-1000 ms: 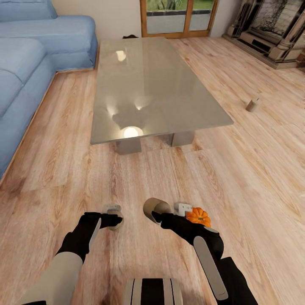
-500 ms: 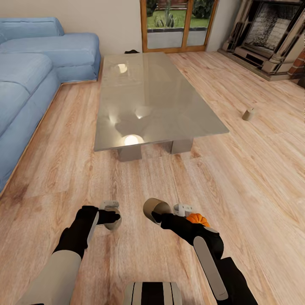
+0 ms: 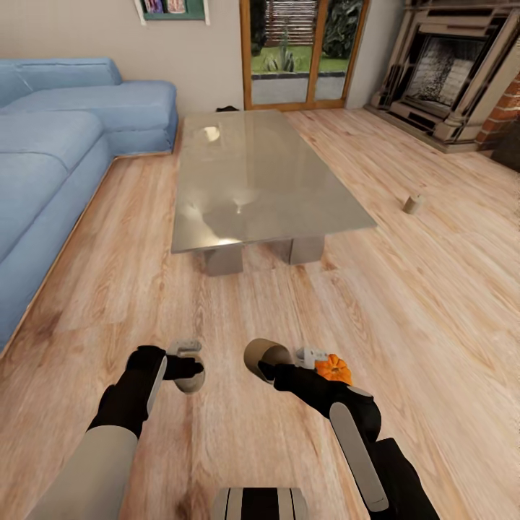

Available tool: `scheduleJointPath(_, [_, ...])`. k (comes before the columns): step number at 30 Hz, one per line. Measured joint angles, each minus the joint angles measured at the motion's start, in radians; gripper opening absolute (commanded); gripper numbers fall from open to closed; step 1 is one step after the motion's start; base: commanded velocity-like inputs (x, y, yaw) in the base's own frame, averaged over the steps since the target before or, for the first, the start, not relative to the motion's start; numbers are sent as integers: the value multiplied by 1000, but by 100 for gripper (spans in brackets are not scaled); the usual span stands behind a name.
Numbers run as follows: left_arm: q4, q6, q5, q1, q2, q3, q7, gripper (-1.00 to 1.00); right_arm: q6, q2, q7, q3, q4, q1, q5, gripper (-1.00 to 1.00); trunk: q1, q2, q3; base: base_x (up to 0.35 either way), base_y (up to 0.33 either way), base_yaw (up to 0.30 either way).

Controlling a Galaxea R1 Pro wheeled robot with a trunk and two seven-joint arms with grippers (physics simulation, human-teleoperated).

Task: Place each of the two pumpkins and all three candles from the living room inside a cabinet in the living room (use any cabinet), then make sure every cabinet is closed, and position the cauldron so it is next to a table in the living room.

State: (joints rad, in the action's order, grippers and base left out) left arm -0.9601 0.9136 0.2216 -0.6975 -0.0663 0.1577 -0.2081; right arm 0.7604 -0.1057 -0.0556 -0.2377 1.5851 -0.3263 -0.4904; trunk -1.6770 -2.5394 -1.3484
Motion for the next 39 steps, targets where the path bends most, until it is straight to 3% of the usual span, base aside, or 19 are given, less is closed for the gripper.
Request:
scheduleJointPath(9, [-45,79,-1,0,0,0,0,-100,8,1,-5,5,0,0,1,-100,4,2,35,-85,0,0])
scheduleJointPath(12, [-115,97,1,0,0,-1,0,-100,9,1,-5,5,0,0,0,-100,5,3,47,-295,0,0])
scheduleJointPath(17, [-331,130,9,10,0,-10,1,-100,9,2,-6,5,0,0,0,-100,7,4,66,-331,0,-23])
scheduleJointPath(22, [-408,130,11,13,0,-44,1,-100,9,2,-6,5,0,0,1,-100,10,5,89,-341,0,-162])
scheduleJointPath(27, [-425,130,13,14,0,-52,1,-100,8,3,-6,8,0,0,2,-100,12,6,114,-227,-12,-207])
scheduleJointPath(31, [-424,130,15,14,0,-58,1,-100,10,4,-4,69,0,0,4,-100,14,7,134,-52,-5,-213])
scheduleJointPath(36, [-421,130,15,14,0,-80,1,-100,33,6,-3,114,0,1,3,-100,16,8,159,-11,-1,-214])
scheduleJointPath(39, [-421,130,14,14,-1,-90,1,-100,52,6,-2,187,0,1,13,-100,18,9,174,-2,0,-214])
